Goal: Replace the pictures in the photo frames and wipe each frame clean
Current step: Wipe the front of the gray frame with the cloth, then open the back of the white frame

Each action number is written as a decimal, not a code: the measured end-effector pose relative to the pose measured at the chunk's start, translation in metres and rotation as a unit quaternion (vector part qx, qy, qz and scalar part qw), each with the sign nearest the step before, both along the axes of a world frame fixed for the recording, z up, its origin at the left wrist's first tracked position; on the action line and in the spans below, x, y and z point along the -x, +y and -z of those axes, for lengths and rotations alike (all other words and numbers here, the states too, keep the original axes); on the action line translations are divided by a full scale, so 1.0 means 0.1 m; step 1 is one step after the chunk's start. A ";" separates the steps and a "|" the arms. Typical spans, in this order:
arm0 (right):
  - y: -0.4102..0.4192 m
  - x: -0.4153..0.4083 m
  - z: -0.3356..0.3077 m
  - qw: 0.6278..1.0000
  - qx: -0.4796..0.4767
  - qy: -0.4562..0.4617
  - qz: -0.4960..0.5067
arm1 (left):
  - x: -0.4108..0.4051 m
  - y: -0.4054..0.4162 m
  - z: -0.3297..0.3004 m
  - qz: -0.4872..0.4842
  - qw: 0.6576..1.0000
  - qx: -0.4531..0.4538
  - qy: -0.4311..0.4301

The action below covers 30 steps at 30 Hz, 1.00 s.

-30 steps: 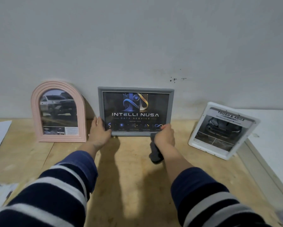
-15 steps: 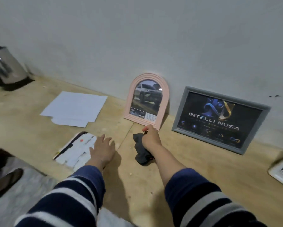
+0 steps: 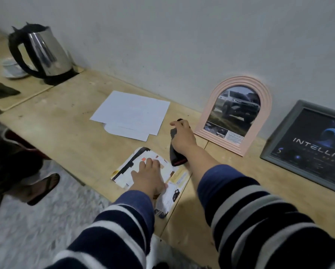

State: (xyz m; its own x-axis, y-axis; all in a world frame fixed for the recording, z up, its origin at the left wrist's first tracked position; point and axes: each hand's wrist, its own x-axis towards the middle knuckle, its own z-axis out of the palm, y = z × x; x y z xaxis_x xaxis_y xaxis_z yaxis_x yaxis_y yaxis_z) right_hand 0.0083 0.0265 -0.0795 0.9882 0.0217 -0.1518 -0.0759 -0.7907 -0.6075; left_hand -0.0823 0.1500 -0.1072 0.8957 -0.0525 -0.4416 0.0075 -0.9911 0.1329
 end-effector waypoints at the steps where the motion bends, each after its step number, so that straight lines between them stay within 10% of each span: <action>1: 0.01 0.01 0.04 0.999 0.025 0.023 -0.026 | -0.01 0.01 0.01 0.003 1.000 -0.005 0.004; 7: -0.05 0.25 0.19 0.981 0.160 0.077 -0.074 | -0.07 0.02 0.02 -0.008 1.000 -0.009 0.027; 17: -1.03 1.19 0.17 0.983 0.033 0.058 0.171 | -0.03 -0.69 -0.31 -0.033 0.993 -0.030 -0.111; 30: -3.01 2.69 0.05 0.916 0.002 0.086 0.392 | 0.79 -2.98 -0.60 0.299 0.951 0.074 -0.014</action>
State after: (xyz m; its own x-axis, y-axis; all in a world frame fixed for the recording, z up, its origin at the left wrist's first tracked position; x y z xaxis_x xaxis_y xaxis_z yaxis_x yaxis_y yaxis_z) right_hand -0.2610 -0.2741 -0.0841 0.6609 -0.6858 -0.3046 -0.7159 -0.4544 -0.5301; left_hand -0.1609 -0.1478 -0.0471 0.6967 -0.6167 -0.3665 -0.5578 -0.7869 0.2637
